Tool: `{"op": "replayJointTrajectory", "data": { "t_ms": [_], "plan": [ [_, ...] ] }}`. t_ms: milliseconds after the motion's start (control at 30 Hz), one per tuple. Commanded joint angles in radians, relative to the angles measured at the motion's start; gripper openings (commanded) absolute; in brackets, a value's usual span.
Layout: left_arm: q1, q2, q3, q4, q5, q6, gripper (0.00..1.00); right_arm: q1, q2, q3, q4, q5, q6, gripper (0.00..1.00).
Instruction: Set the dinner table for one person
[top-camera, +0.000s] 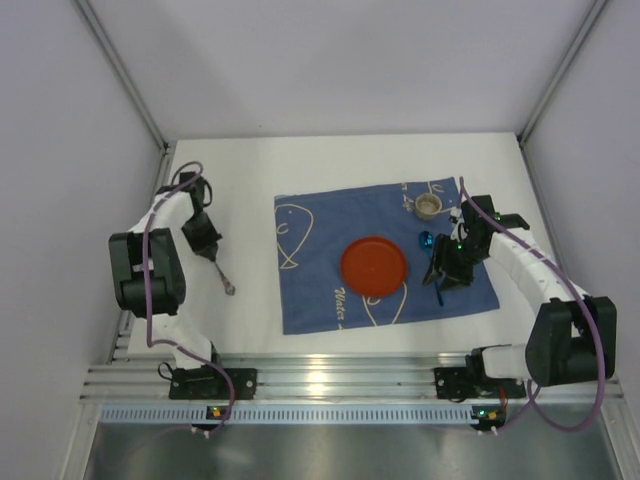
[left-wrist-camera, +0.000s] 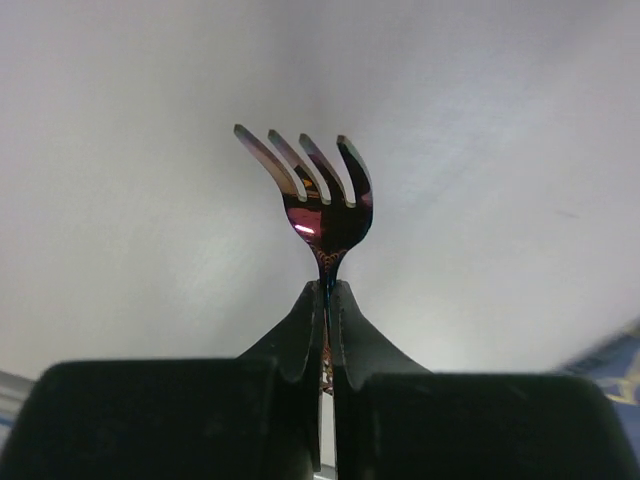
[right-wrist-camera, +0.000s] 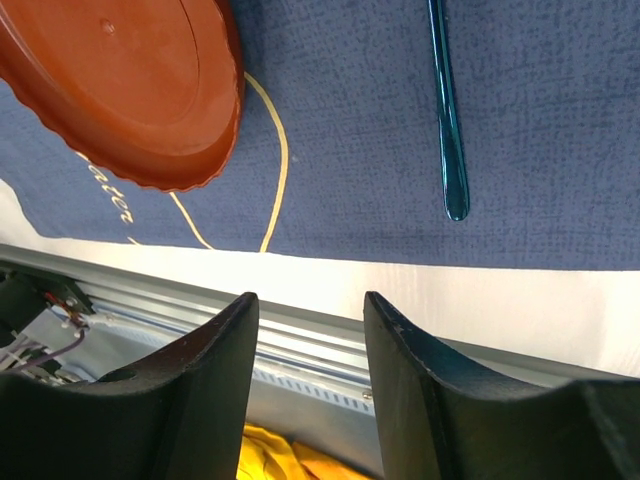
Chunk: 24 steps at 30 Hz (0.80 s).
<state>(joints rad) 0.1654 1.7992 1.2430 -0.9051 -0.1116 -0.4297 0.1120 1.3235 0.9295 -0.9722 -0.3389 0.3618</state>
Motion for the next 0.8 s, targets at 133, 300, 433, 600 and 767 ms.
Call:
{"op": "replayJointTrajectory", "data": {
  "t_ms": [133,300,433,600,767],
  "plan": [
    [-0.384,-0.032,0.183,0.066,0.170,-0.245,0.00,0.006,-0.066,0.026,0.006,-0.015,0.015,0.54],
    [-0.572,0.098,0.300,0.074,0.184,-0.299,0.00,0.006,-0.121,0.002,-0.005,-0.008,0.023,0.65],
    [-0.676,0.179,0.358,0.077,0.184,-0.305,0.00,0.006,-0.159,-0.037,-0.010,-0.005,0.028,0.69],
    [-0.722,0.235,0.368,0.072,0.168,-0.300,0.00,0.006,-0.201,-0.066,-0.020,0.001,0.029,0.70],
    [-0.744,0.212,0.348,0.043,0.124,-0.293,0.00,0.006,-0.221,-0.086,-0.023,0.005,0.028,0.71]
  ]
}}
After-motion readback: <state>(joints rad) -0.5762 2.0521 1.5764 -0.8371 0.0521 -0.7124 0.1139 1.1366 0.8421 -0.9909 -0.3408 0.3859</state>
